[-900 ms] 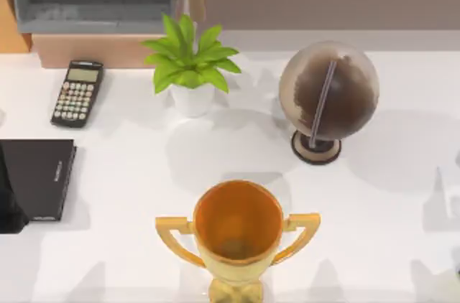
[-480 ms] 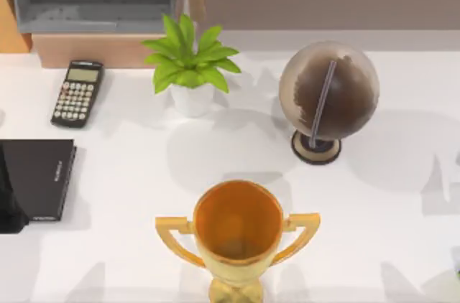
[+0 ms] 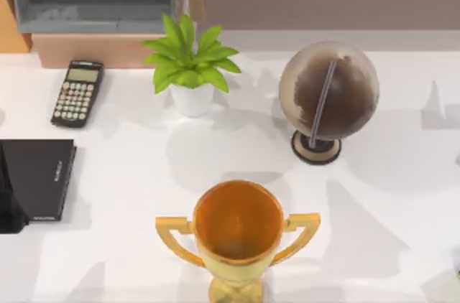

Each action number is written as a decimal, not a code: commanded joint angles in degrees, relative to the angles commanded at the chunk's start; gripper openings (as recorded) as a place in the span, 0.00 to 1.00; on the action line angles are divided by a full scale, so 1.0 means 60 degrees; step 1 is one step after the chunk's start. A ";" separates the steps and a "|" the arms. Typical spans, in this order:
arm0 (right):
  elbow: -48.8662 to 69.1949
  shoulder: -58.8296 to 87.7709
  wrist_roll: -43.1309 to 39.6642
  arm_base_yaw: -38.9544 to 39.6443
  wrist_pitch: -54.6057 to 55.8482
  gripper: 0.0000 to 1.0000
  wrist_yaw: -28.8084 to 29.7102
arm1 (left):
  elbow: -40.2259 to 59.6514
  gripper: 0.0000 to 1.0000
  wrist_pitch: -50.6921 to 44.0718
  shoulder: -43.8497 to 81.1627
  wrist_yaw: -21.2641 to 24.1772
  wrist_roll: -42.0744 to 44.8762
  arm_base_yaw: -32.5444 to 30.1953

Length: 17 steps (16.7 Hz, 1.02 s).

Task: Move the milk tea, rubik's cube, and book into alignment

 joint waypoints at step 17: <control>0.4903 0.9245 0.0029 -0.1815 0.3880 1.00 -0.1643 | 0.0000 1.00 0.0000 0.0000 0.0000 0.0000 0.0000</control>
